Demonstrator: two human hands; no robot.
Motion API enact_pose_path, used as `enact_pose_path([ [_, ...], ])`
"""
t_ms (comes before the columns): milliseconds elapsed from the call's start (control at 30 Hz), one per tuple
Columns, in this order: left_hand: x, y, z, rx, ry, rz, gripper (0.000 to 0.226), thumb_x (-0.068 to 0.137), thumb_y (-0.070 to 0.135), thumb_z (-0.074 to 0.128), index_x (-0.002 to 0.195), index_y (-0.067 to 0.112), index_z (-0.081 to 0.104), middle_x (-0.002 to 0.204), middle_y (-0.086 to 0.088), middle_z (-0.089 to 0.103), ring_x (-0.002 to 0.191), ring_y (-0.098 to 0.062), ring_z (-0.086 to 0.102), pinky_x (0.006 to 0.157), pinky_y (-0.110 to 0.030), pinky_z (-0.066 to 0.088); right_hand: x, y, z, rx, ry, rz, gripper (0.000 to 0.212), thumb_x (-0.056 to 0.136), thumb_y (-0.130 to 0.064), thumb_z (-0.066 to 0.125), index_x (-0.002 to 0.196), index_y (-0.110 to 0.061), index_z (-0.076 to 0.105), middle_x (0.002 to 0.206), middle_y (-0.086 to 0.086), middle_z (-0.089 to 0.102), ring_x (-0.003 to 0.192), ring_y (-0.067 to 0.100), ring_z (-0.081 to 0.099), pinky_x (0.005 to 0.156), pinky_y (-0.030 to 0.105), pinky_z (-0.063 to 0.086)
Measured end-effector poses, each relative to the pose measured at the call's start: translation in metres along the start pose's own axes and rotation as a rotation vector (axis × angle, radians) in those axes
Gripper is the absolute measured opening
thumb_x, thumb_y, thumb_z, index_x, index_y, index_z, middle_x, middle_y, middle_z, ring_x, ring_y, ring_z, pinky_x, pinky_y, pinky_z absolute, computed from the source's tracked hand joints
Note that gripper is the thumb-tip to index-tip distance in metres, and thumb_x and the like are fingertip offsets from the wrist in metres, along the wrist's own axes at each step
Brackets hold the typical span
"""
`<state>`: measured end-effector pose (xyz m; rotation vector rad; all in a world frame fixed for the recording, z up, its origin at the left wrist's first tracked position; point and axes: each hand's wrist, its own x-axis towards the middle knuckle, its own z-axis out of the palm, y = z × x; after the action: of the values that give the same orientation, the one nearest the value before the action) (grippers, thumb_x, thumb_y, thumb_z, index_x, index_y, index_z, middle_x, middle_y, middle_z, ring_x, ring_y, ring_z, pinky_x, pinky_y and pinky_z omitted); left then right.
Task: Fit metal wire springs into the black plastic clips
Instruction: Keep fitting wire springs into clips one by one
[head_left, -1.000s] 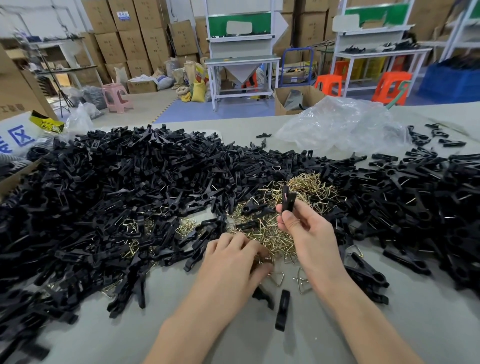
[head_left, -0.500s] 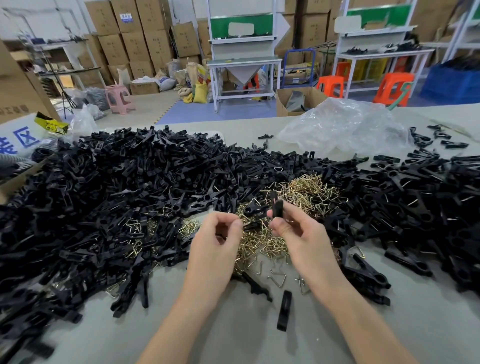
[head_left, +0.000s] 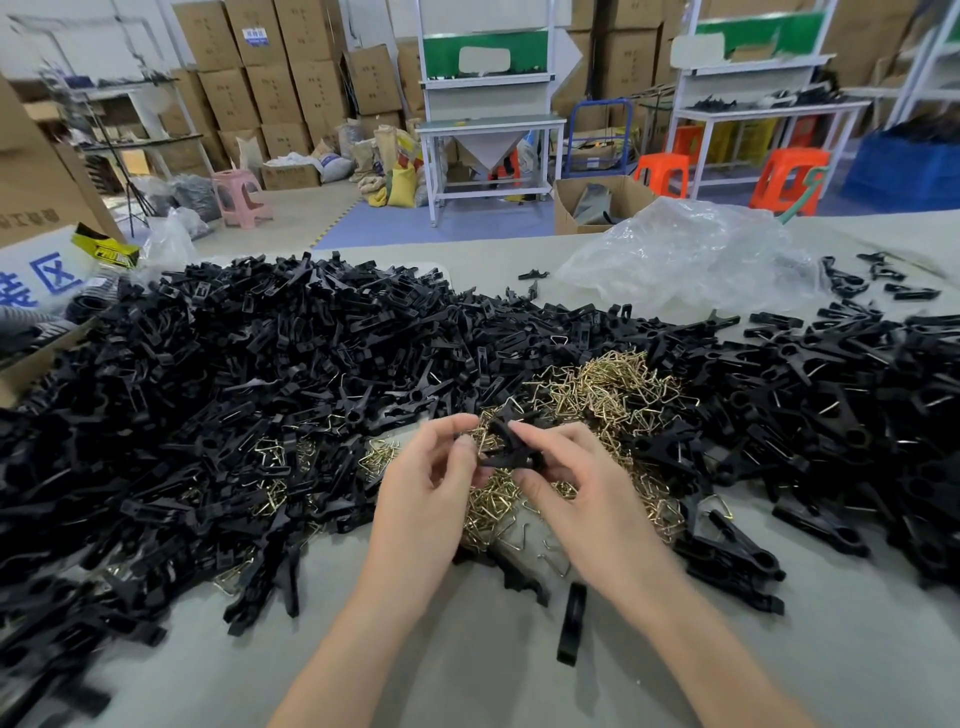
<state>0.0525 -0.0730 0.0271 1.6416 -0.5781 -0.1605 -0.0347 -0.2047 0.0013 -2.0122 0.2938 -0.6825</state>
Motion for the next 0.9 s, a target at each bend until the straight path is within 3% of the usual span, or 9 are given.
enact_pose_path([
  [133,0.003,-0.001,-0.002,-0.176,0.047,-0.124,0.010,0.101,0.022,0.058,0.103,0.015,0.065,0.089,0.004,0.078,0.079,-0.005,0.072,0.063,-0.012,0.051,-0.002,-0.002,0.000,-0.116,-0.001,-0.040,0.051,0.094,-0.023,0.070,0.133,-0.051,0.054,0.113,-0.028,0.050,0.106,-0.007,0.055,0.090,0.006,0.042],
  [200,0.003,-0.001,-0.001,-0.329,0.060,-0.216,0.013,0.098,0.023,0.061,0.101,0.011,0.067,0.095,-0.002,0.078,0.087,-0.013,0.073,0.072,-0.022,0.055,-0.002,-0.002,0.000,-0.145,0.006,-0.051,0.052,0.093,-0.024,0.071,0.135,-0.049,0.053,0.112,-0.030,0.048,0.106,-0.009,0.052,0.088,0.003,0.039],
  [267,0.002,-0.002,0.002,-0.403,0.057,-0.268,0.014,0.095,0.024,0.066,0.097,0.011,0.069,0.094,-0.003,0.076,0.083,-0.015,0.069,0.074,-0.029,0.056,-0.002,-0.002,0.001,-0.163,0.022,-0.067,0.052,0.092,-0.025,0.072,0.135,-0.048,0.054,0.110,-0.029,0.048,0.106,-0.008,0.052,0.088,0.003,0.038],
  [433,-0.004,-0.004,0.012,-0.397,0.022,-0.278,0.010,0.094,0.021,0.067,0.093,0.011,0.069,0.085,-0.005,0.074,0.075,-0.015,0.067,0.074,-0.032,0.057,-0.005,-0.003,0.001,-0.189,0.061,-0.128,0.057,0.090,-0.020,0.076,0.132,-0.049,0.052,0.104,-0.025,0.051,0.103,-0.009,0.053,0.086,0.002,0.039],
  [567,-0.007,-0.005,0.016,-0.420,0.093,-0.268,0.011,0.096,0.019,0.066,0.090,0.010,0.065,0.077,-0.003,0.072,0.069,-0.015,0.067,0.075,-0.036,0.059,-0.005,-0.003,0.002,-0.209,0.075,-0.178,0.055,0.089,-0.021,0.077,0.130,-0.048,0.051,0.105,-0.024,0.050,0.101,-0.011,0.053,0.086,0.001,0.037],
  [800,-0.007,-0.002,0.015,-0.461,0.105,-0.262,0.011,0.098,0.018,0.062,0.094,0.008,0.061,0.086,-0.010,0.076,0.071,-0.018,0.069,0.068,-0.029,0.061,-0.005,-0.005,0.001,-0.234,0.087,-0.207,0.052,0.089,-0.018,0.077,0.134,-0.034,0.058,0.105,-0.021,0.050,0.101,-0.015,0.051,0.086,0.001,0.038],
  [900,-0.006,-0.001,0.015,-0.431,0.111,-0.250,0.011,0.098,0.017,0.063,0.091,0.009,0.061,0.083,-0.009,0.074,0.071,-0.020,0.069,0.069,-0.032,0.061,-0.005,-0.006,0.001,-0.247,0.085,-0.220,0.051,0.089,-0.016,0.076,0.135,-0.030,0.059,0.104,-0.021,0.050,0.101,-0.018,0.049,0.086,0.000,0.037],
])
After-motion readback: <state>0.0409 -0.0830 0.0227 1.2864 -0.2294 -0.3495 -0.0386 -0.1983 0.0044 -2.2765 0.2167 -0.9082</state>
